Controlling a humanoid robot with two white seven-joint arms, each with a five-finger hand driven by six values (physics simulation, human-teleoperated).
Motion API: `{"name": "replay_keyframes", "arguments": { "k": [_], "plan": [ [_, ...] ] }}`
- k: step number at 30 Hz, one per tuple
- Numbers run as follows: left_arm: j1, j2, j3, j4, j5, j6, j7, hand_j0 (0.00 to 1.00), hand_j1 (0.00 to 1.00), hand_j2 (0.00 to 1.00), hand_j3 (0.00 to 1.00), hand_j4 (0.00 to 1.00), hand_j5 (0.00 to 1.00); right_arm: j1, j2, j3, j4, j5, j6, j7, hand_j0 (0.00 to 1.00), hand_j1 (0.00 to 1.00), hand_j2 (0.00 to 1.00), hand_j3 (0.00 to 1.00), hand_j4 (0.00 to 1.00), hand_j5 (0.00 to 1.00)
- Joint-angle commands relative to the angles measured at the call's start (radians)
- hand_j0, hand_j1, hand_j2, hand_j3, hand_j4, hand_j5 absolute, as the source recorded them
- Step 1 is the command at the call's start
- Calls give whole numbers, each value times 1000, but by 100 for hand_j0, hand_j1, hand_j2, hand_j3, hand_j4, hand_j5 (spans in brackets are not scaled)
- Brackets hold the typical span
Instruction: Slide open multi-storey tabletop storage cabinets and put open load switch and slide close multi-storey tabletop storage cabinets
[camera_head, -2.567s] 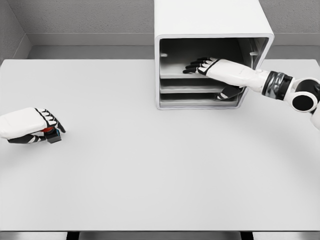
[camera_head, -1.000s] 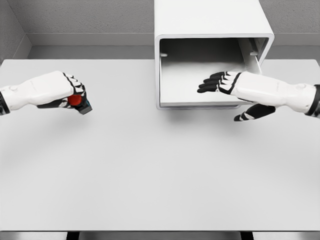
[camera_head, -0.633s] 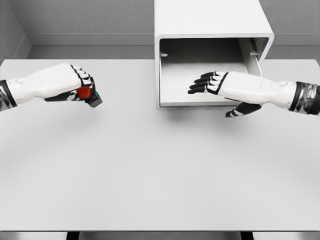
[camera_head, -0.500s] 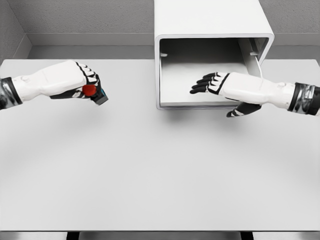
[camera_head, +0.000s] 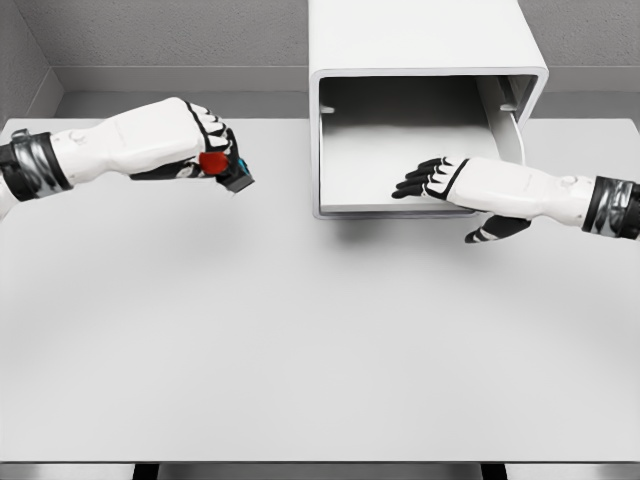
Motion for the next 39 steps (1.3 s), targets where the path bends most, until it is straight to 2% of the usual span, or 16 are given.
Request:
{"name": "replay_keyframes", "arguments": {
  "k": [1, 4, 10, 19, 21, 25, 30, 36, 39],
  "plan": [
    [-1, -3, 2, -2, 14, -1, 1, 36, 36, 36, 36, 36, 36, 1, -12, -4, -1, -2, 1, -2, 100, 100, 100, 100, 100, 100],
    [-8, -32, 2, 6, 14, -1, 1, 36, 36, 36, 36, 36, 36, 1, -30, -7, -8, -2, 1, -6, 100, 100, 100, 100, 100, 100],
    [-29, -37, 4, 8, 31, -1, 9, 36, 36, 36, 36, 36, 36, 23, -49, -10, -18, -2, 1, -11, 100, 100, 100, 100, 100, 100],
    [-43, -74, 4, 9, 41, -1, 9, 36, 36, 36, 36, 36, 36, 32, -132, -11, -124, -8, 1, -28, 100, 100, 100, 100, 100, 100],
    [-44, -74, 4, 8, 43, -1, 9, 36, 36, 36, 36, 36, 36, 34, -148, -40, -132, -22, 1, -29, 100, 100, 100, 100, 100, 100],
    [-55, -72, 4, -6, 58, -1, 9, 36, 36, 36, 36, 36, 36, 34, -150, -40, -149, -37, 1, -28, 100, 100, 100, 100, 100, 100],
    [-74, -54, 4, -57, 58, -1, 12, 36, 36, 36, 36, 36, 36, 60, -145, -31, -163, -39, 1, -26, 100, 100, 100, 100, 100, 100],
    [-75, 15, 4, -127, 58, -1, 21, 36, 36, 36, 36, 36, 36, 60, -178, -37, -164, -67, 1, -26, 100, 100, 100, 100, 100, 100],
    [-90, 21, 4, -141, 58, -1, 24, 36, 36, 36, 36, 36, 36, 60, -210, -40, -164, -99, 1, -28, 100, 100, 100, 100, 100, 100]
  ]
}}
